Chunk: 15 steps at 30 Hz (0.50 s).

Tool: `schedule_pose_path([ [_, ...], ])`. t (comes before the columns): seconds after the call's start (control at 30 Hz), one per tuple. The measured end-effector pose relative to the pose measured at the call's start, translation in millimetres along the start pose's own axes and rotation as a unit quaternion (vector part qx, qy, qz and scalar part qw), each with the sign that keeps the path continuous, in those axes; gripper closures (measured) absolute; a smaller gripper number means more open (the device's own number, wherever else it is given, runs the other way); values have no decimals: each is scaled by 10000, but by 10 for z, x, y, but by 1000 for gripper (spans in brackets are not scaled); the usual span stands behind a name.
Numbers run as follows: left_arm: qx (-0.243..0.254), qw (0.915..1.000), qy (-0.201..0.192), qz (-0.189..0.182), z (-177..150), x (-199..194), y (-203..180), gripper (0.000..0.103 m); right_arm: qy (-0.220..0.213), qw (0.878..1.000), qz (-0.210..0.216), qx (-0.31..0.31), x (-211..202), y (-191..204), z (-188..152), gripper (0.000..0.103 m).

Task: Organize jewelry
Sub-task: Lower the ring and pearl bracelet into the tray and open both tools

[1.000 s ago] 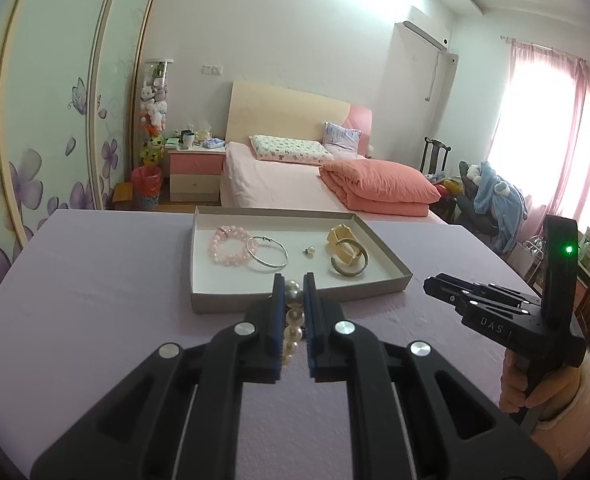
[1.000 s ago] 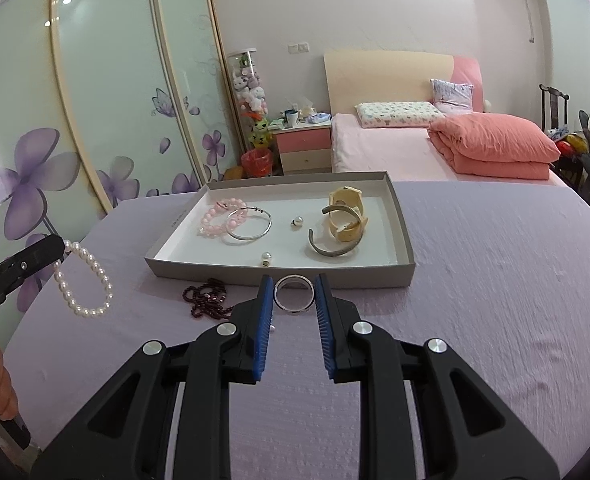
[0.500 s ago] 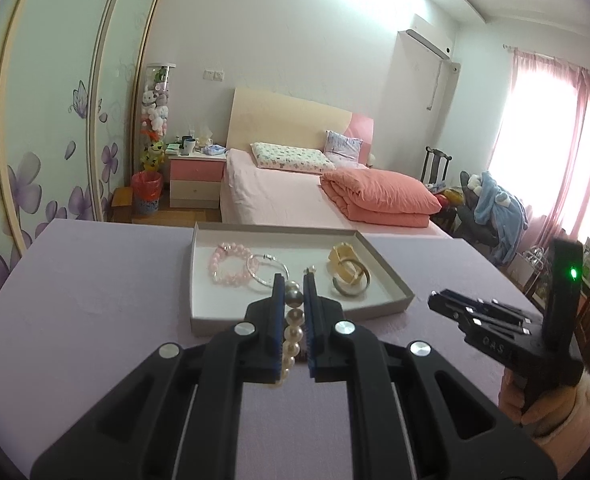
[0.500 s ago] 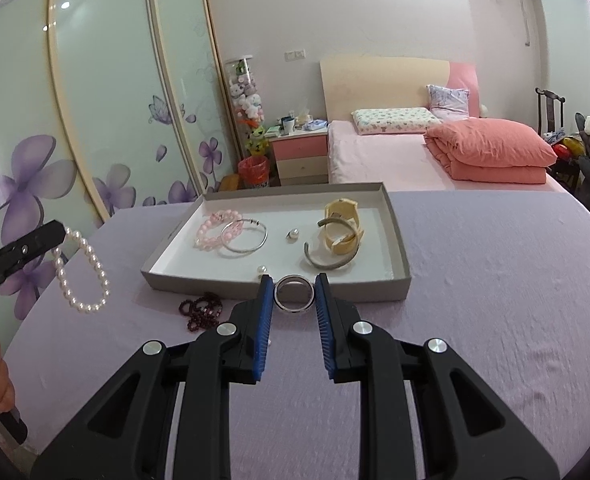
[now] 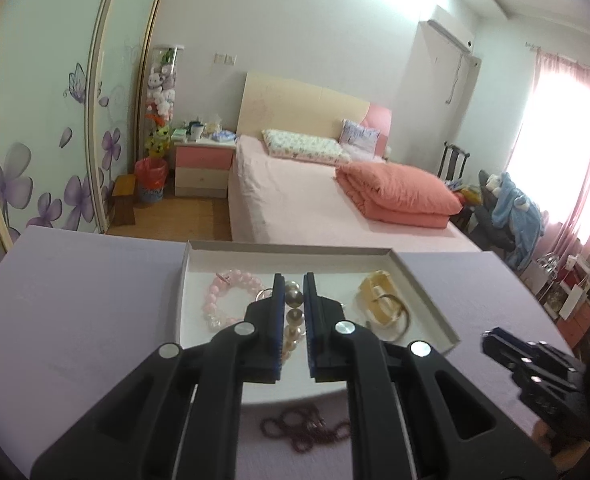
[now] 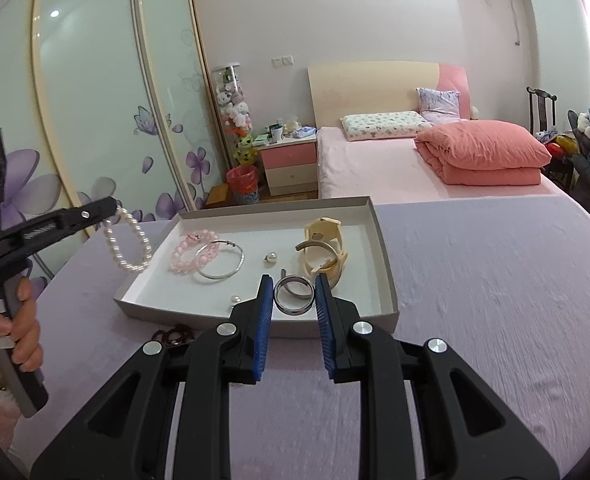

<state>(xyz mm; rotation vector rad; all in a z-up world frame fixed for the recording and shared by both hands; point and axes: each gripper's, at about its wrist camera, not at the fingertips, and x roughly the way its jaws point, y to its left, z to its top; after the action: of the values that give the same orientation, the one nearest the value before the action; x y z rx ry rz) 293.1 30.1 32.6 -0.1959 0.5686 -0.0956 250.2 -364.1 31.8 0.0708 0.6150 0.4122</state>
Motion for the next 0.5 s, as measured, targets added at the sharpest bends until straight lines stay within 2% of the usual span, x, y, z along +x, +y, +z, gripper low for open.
schedule_pose_path([
  [0.27,-130,9991,396,100,-92,459,95,92,97,9999,-71,91,147,-107,-7,80],
  [0.3,-178,9990,402,107,-104,468,109,90,108,9999,-80,96,159,-112,-5,80],
  [0.37,-236,9989,398,92,-120,454,169,73,120,9998,-100,101,168,-121,-7,80],
  [0.5,-226,9994,224,124,-112,287,220,70,110,9998,-114,77,172,-101,-7,80],
])
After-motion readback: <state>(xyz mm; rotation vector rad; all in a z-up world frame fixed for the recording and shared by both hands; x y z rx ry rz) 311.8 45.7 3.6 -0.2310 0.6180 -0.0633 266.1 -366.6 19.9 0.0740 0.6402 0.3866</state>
